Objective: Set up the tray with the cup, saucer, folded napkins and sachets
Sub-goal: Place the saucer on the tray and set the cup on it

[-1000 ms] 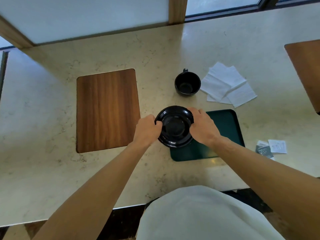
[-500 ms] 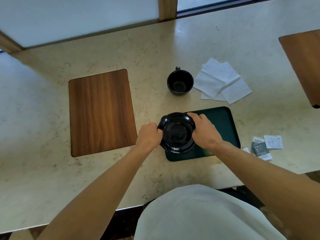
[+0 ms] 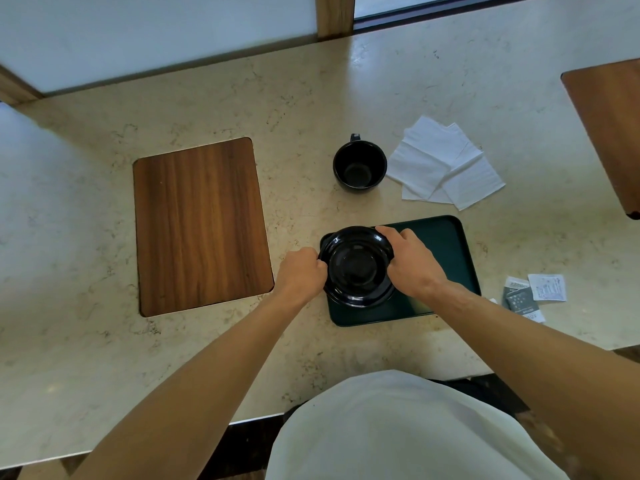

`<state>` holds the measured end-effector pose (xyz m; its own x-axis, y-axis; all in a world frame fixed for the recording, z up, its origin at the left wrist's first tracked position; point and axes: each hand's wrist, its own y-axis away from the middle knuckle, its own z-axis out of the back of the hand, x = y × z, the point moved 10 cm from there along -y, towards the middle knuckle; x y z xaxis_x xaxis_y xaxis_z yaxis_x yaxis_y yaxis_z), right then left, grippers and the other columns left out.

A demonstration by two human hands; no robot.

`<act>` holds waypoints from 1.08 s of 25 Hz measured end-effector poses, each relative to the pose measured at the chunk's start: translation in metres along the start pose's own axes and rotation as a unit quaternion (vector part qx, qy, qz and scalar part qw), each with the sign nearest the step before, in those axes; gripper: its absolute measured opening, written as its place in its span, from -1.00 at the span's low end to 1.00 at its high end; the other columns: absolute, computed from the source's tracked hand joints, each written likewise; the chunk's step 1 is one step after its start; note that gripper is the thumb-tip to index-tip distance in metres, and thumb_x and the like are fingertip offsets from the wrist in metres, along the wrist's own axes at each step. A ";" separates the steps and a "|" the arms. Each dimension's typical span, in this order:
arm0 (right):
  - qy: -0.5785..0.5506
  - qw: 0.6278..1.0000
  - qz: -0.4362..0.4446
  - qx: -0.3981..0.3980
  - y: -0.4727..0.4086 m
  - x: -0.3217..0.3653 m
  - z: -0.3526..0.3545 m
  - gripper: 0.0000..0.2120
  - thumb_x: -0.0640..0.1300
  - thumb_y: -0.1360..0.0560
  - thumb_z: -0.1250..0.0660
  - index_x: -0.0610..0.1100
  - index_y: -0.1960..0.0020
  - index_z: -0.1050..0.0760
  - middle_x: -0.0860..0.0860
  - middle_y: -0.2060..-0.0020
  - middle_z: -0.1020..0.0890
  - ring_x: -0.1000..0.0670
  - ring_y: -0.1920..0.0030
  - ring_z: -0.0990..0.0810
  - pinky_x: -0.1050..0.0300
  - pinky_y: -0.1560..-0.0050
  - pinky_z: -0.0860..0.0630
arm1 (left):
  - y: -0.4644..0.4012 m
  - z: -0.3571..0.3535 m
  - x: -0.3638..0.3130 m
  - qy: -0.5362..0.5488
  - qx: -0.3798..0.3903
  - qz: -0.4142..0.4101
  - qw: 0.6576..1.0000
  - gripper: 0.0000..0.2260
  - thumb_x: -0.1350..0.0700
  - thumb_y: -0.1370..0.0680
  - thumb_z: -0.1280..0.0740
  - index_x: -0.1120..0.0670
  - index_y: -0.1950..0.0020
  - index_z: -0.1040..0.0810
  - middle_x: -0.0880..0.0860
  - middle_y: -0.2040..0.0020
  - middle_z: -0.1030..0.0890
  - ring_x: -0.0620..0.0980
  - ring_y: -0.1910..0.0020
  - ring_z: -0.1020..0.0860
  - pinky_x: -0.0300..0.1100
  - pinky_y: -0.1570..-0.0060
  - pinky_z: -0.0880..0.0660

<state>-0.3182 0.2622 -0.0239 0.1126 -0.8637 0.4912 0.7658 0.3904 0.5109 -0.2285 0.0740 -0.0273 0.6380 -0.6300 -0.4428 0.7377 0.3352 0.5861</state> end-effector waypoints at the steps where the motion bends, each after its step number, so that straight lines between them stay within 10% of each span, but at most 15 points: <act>1: -0.002 1.000 0.000 0.000 -0.001 0.000 0.000 -0.35 -0.29 -0.57 -0.21 0.15 -0.56 -0.19 -0.04 -0.20 -0.41 -0.10 0.00 -0.55 0.05 0.05 -0.55 | -0.001 0.000 0.000 0.001 0.001 0.000 1.000 -0.76 0.20 -0.61 -0.17 0.25 0.14 -0.57 0.19 0.21 -0.65 0.13 0.22 -0.65 0.02 0.18 -0.63; 15: -0.011 1.000 -0.018 -0.023 -0.007 -0.001 0.006 -0.44 -0.13 -0.58 -0.17 0.04 -0.56 -0.19 -0.10 -0.29 -0.49 -0.16 -0.10 -0.54 -0.07 -0.05 -0.53 | -0.005 0.007 0.003 0.029 -0.027 0.016 0.999 -0.72 0.13 -0.60 -0.18 0.18 0.27 -0.48 0.11 0.34 -0.58 0.03 0.38 -0.51 -0.12 0.39 -0.44; 27: -0.164 0.982 -0.041 -0.087 -0.085 0.008 0.061 -0.53 -0.04 -0.60 -0.21 -0.05 -0.50 -0.30 -0.05 -0.24 -0.52 -0.03 -0.20 -0.52 0.08 -0.17 -0.45 | -0.075 0.058 -0.035 0.133 -0.055 0.005 0.990 -0.61 0.02 -0.64 -0.21 0.10 -0.45 -0.41 0.07 -0.36 -0.52 0.01 -0.27 -0.49 -0.13 -0.18 -0.39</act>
<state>-0.4209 0.2417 -0.0208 -0.1430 -0.7296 0.6688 0.8636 0.2382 0.4445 -0.3191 0.0304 -0.0169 0.6695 -0.4254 -0.6090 0.7419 0.4230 0.5202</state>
